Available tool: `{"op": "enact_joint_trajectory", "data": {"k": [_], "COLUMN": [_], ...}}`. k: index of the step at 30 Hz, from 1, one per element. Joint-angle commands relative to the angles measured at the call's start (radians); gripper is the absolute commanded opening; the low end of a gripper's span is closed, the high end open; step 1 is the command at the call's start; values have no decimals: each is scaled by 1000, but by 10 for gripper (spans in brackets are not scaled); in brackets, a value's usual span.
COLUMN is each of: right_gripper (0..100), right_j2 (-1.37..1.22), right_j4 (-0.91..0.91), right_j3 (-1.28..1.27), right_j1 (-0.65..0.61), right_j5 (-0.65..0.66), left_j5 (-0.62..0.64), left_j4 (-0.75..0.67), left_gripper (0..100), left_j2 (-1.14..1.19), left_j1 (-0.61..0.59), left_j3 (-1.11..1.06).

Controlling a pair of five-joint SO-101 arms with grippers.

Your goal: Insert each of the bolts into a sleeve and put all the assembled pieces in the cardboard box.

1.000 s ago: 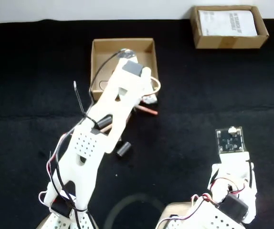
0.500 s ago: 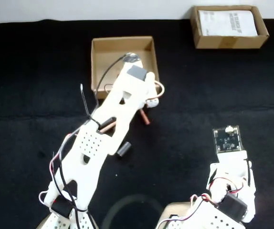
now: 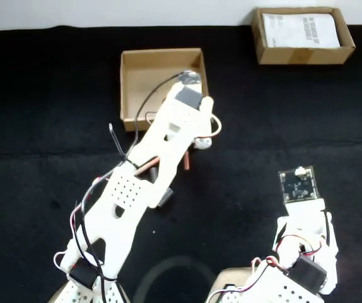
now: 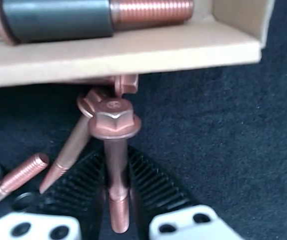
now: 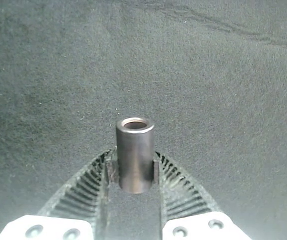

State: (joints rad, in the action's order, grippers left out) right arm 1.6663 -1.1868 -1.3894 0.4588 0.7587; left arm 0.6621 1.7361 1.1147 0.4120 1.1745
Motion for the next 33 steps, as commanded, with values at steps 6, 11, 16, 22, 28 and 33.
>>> {"op": "enact_joint_trajectory", "data": {"k": [6,11,16,22,28,33], "right_gripper": [8,8,8,8,7,7], "right_j2": [7,8,8,8,8,8], "right_j4": [13,70,153,246,271,271], "right_j3": [7,13,13,5,13,25], "right_j1": [-10,-90,-206,-292,-323,-355], "right_j5": [11,-192,-391,-408,-414,-529], "left_j5": [-9,-11,-72,-175,-221,-216], "left_j4": [18,18,18,26,28,17], "left_gripper": [8,8,8,8,8,8], "left_j2": [-50,-186,-363,-567,-869,-1242], "left_j1": [16,22,44,50,56,99], "left_j3": [41,41,35,33,-163,-610]}}
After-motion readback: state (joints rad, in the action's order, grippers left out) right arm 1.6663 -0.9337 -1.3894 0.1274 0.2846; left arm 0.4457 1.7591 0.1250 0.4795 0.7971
